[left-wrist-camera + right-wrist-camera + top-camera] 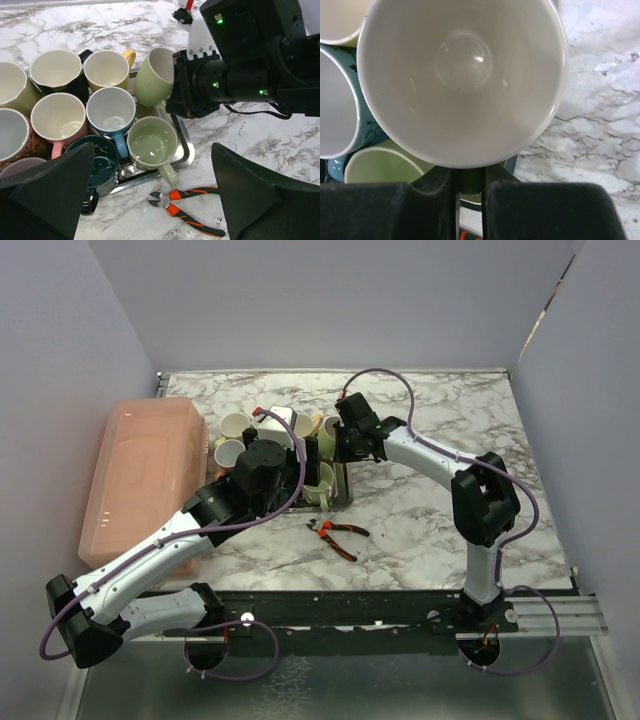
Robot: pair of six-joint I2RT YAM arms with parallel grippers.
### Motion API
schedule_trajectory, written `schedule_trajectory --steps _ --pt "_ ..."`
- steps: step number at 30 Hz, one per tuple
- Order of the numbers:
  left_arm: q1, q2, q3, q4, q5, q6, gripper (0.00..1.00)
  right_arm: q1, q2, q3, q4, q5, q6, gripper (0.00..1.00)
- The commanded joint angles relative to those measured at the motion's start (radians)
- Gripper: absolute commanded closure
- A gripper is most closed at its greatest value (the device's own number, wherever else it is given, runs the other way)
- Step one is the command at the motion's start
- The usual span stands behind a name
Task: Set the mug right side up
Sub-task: Place the cup on the tray.
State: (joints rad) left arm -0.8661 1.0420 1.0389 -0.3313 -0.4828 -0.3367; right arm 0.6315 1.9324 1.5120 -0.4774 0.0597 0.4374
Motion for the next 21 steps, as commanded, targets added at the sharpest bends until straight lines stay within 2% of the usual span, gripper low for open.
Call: schedule_trajectory --steps 1,7,15,21 --pt "0.0 0.003 0.016 -0.025 -0.013 -0.004 0.01 0.011 0.047 0.085 -0.009 0.035 -0.066 0.99" --pt "0.0 0.02 0.041 -0.049 0.053 -0.012 0.01 0.011 0.102 0.137 -0.054 0.064 -0.154 0.99" --pt "0.001 0.051 0.072 -0.075 0.038 -0.027 0.01 0.013 0.123 0.143 -0.076 0.02 -0.256 0.99" --pt "0.0 0.042 0.088 -0.086 0.021 -0.023 0.01 0.016 0.135 0.148 -0.098 -0.038 -0.297 0.91"
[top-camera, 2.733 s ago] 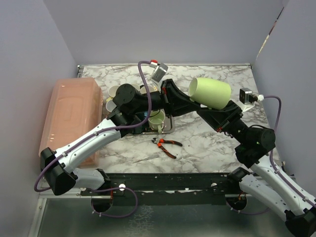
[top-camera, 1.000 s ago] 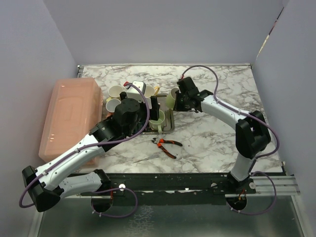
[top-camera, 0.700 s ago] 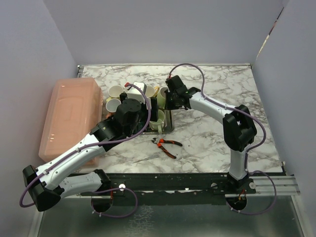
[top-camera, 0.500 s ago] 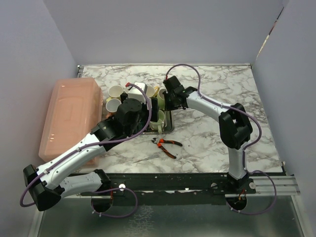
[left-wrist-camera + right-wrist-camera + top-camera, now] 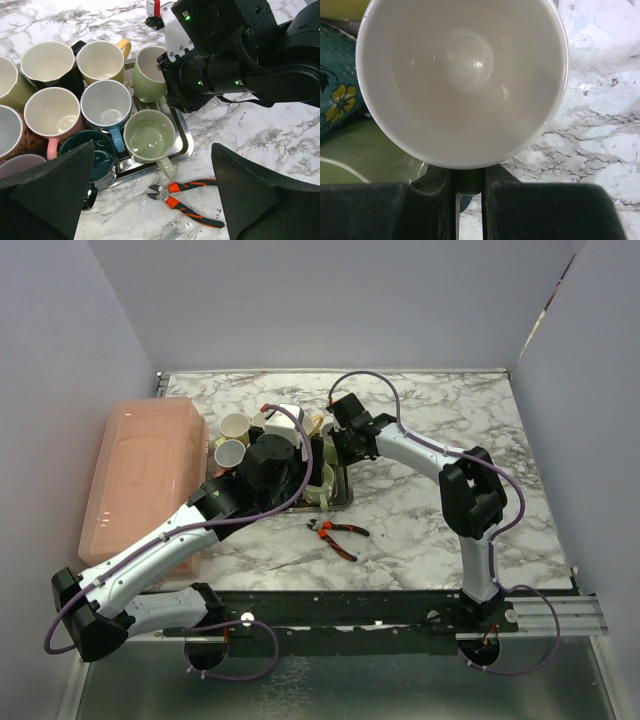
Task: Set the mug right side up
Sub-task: Place the cup on the tray, then reset both arms
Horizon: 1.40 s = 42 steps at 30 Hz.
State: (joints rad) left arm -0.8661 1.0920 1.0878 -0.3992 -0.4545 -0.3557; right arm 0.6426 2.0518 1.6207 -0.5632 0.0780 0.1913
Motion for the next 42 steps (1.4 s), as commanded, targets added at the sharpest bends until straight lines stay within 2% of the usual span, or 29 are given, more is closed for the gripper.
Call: schedule_trajectory --steps 1,8,14,21,26,31,35,37,38,42 --pt "0.0 -0.009 0.041 -0.019 -0.009 -0.003 0.01 0.005 0.015 0.038 -0.01 -0.067 -0.052 0.9" --pt "0.0 -0.016 0.042 -0.023 -0.02 -0.008 0.01 0.006 -0.018 0.015 0.02 -0.12 -0.042 0.69" --pt "0.001 -0.035 0.049 -0.033 -0.046 -0.005 0.01 0.006 -0.068 0.009 -0.015 -0.042 -0.013 0.6" --pt "0.0 -0.065 0.044 -0.033 -0.064 -0.016 0.01 0.006 -0.213 -0.104 0.001 -0.006 0.029 0.47" --pt "-0.001 -0.135 -0.007 -0.033 -0.147 -0.049 0.01 0.006 -0.38 -0.231 0.007 0.066 0.102 0.45" --pt "-0.001 -0.249 -0.076 -0.053 -0.197 -0.089 0.01 0.006 -0.602 -0.382 -0.047 0.234 0.198 0.44" --pt "-0.001 -0.333 -0.094 -0.113 -0.202 -0.116 0.01 0.005 -0.81 -0.49 -0.118 0.327 0.261 0.14" --pt "-0.001 -0.362 -0.083 -0.16 -0.217 -0.133 0.01 0.005 -0.927 -0.524 -0.152 0.37 0.283 0.05" --pt "-0.001 -0.375 -0.075 -0.183 -0.224 -0.138 0.01 0.006 -0.98 -0.533 -0.169 0.392 0.288 0.01" --pt "-0.001 -0.422 -0.019 -0.256 -0.238 -0.141 0.01 0.006 -1.178 -0.51 -0.269 0.515 0.326 0.0"
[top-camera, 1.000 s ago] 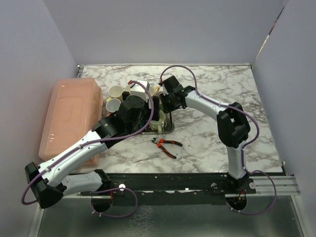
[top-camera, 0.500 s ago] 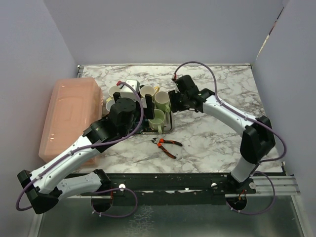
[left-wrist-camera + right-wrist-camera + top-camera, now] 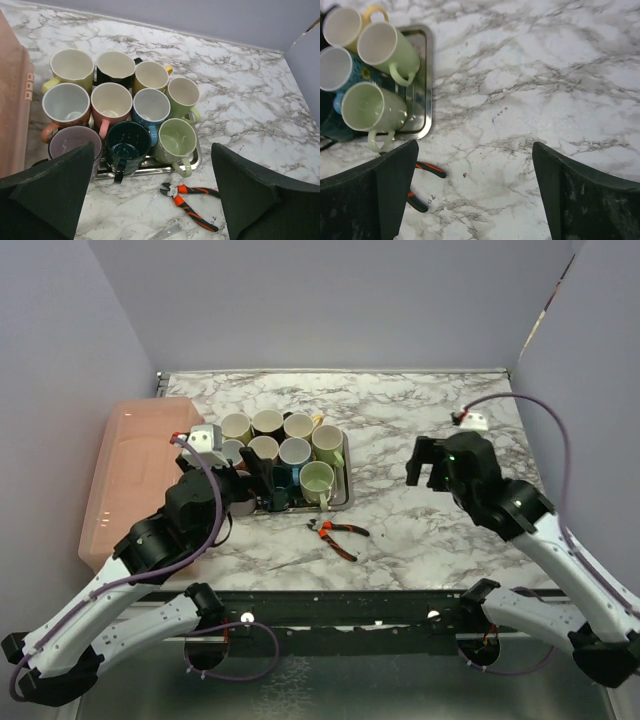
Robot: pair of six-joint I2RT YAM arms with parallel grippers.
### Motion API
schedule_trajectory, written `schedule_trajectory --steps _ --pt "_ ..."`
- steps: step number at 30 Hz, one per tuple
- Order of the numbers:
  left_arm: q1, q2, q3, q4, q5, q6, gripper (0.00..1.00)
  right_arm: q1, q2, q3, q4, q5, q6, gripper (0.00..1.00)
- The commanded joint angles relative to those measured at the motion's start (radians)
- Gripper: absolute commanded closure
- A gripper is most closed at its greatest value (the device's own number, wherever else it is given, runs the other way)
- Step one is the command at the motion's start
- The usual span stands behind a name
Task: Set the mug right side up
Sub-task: Reset both arms
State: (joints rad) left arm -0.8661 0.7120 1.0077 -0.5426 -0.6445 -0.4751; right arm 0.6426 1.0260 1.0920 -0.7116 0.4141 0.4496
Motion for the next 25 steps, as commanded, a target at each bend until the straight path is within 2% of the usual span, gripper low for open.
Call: schedule_trajectory --steps 1,10,17,25 --pt "-0.001 -0.052 0.077 -0.128 -0.048 -0.017 0.01 0.006 -0.19 0.036 -0.141 0.21 0.07 0.0" --pt "0.0 -0.105 0.268 -0.245 -0.065 0.051 0.01 0.006 -0.394 0.203 -0.172 0.354 -0.042 0.0" --pt "0.003 -0.126 0.334 -0.273 -0.081 0.069 0.01 0.006 -0.431 0.265 -0.159 0.37 -0.082 0.0" --pt "0.004 -0.144 0.349 -0.274 -0.092 0.069 0.01 0.006 -0.444 0.24 -0.122 0.37 -0.1 0.0"
